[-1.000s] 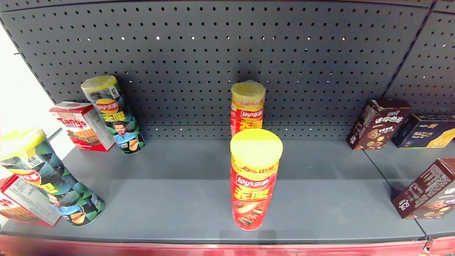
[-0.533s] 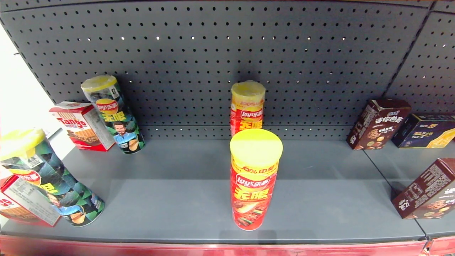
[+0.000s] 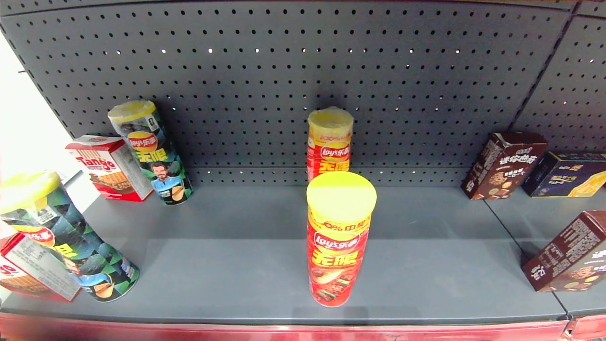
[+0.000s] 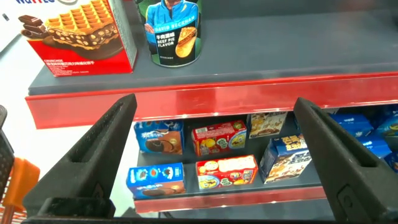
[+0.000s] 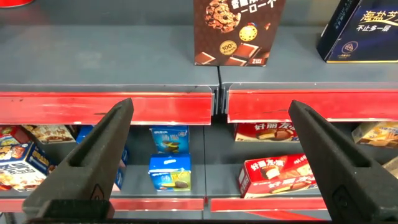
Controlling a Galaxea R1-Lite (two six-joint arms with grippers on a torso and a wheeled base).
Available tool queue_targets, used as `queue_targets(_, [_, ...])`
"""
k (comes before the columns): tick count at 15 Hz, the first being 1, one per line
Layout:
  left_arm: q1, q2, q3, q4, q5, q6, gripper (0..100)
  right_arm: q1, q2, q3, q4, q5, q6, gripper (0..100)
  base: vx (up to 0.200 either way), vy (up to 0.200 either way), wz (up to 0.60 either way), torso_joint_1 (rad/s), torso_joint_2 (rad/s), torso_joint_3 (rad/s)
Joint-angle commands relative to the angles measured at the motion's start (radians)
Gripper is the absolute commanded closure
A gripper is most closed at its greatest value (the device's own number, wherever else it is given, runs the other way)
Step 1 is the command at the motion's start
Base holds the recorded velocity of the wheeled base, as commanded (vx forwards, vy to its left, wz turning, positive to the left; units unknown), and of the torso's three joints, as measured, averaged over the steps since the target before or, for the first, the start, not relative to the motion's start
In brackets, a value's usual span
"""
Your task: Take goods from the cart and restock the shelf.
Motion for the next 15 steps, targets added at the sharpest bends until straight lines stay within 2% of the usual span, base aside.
queue_targets(1, [0.0,0.0,0.0,0.0,0.0,0.0,0,0.0,0.002,0.0,0.0,0.0,0.0,0,0.0,0.0,0.0,0.0,0.0,0.0])
queue_targets(15, [0.0,0.0,0.0,0.0,0.0,0.0,0,0.0,0.002,0.0,0.0,0.0,-0.002,0,0.0,0.0,0.0,0.0,0.0,0.0])
